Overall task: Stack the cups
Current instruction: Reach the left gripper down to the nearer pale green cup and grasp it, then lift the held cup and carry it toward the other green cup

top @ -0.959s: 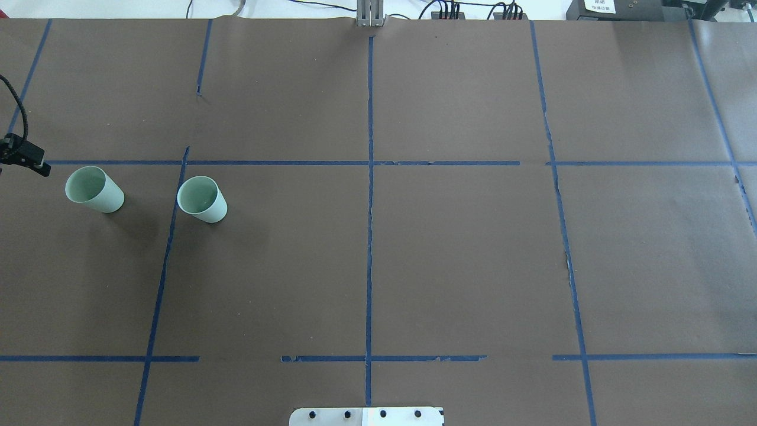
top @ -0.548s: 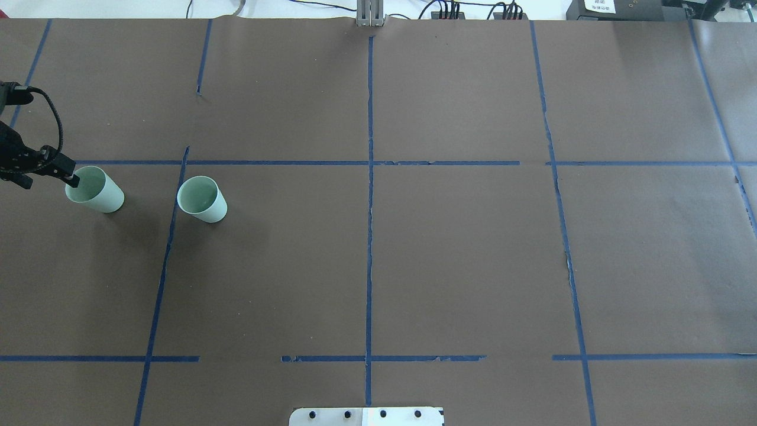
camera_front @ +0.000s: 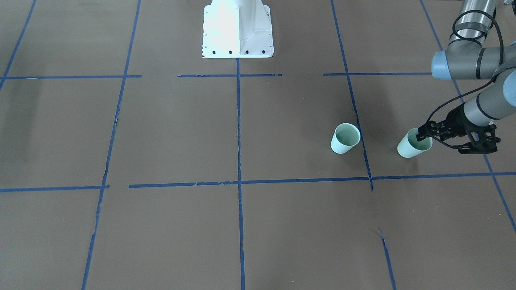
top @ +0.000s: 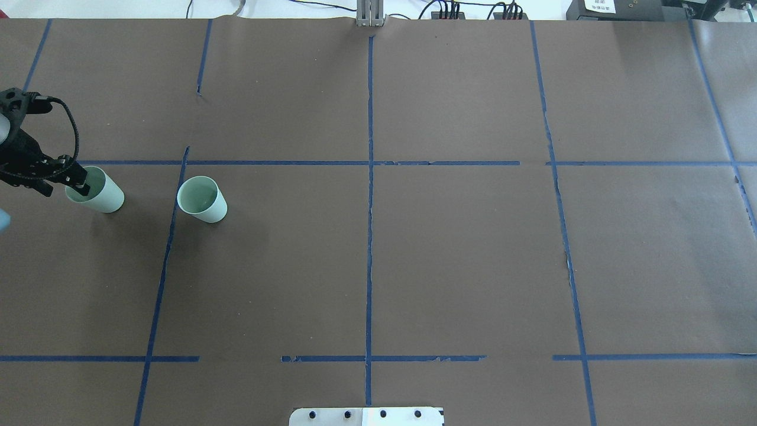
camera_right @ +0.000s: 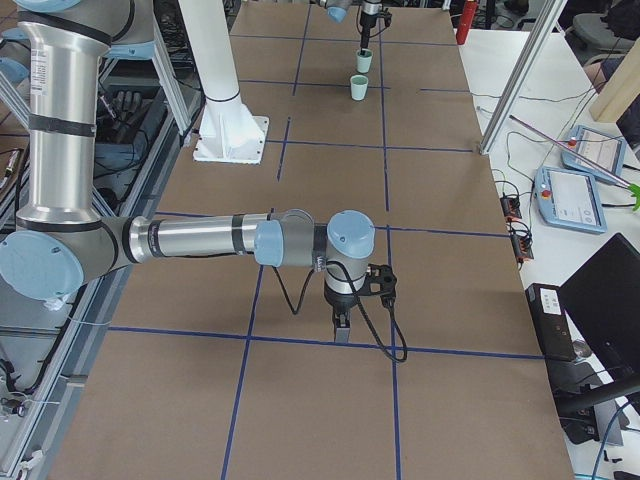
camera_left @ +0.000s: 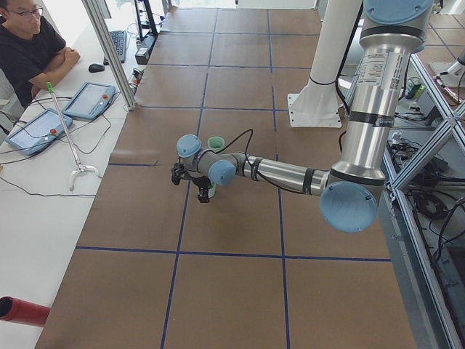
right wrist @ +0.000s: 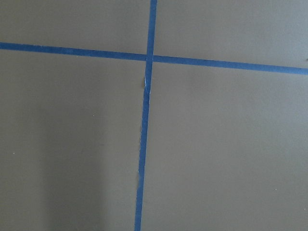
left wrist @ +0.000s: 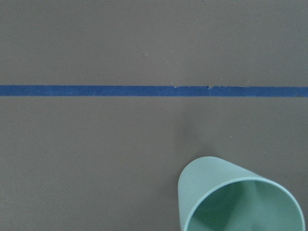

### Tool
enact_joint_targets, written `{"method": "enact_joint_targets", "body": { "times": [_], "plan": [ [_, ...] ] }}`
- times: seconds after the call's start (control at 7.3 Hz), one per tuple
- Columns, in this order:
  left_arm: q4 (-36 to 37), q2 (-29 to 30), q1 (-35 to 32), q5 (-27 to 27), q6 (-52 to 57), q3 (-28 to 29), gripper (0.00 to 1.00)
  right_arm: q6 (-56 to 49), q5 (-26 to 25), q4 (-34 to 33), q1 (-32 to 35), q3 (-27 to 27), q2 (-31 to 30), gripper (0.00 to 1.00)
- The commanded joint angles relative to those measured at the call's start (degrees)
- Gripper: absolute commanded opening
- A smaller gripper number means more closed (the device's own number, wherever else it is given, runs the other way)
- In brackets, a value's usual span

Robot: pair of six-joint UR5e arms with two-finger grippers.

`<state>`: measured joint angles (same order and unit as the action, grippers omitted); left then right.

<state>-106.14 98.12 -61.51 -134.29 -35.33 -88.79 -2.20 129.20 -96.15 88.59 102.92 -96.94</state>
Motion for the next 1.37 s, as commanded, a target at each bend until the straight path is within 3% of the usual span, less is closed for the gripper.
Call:
{"method": "enact_joint_targets", "body": {
  "times": [0.0,0.27,0.68,0.96,1.23],
  "plan": [
    [-0.03,0.14,0.16,-0.01,-0.09,0.02,0.0,0.0,0.0,0.0,0.09,0.0,0.0,1.0],
    [-0.12,0.49,0.16,-0.27,-4.1,-1.98,0.0,0.0,0.0,0.0,0.0,0.0,0.0,1.0],
    [1.28,1.8,-0.45,-0.36,-15.43,-14.1,0.0,0.0,0.0,0.0,0.0,0.0,0.0,1.0],
    [2.34,6.97,0.16,-0.19,-25.44,-14.22,0.0,0.0,0.0,0.0,0.0,0.0,0.0,1.0],
    [2.34,8.48,4.36,0.25,-29.95,-14.49,0.0,0.0,0.0,0.0,0.09,0.0,0.0,1.0]
  ]
}}
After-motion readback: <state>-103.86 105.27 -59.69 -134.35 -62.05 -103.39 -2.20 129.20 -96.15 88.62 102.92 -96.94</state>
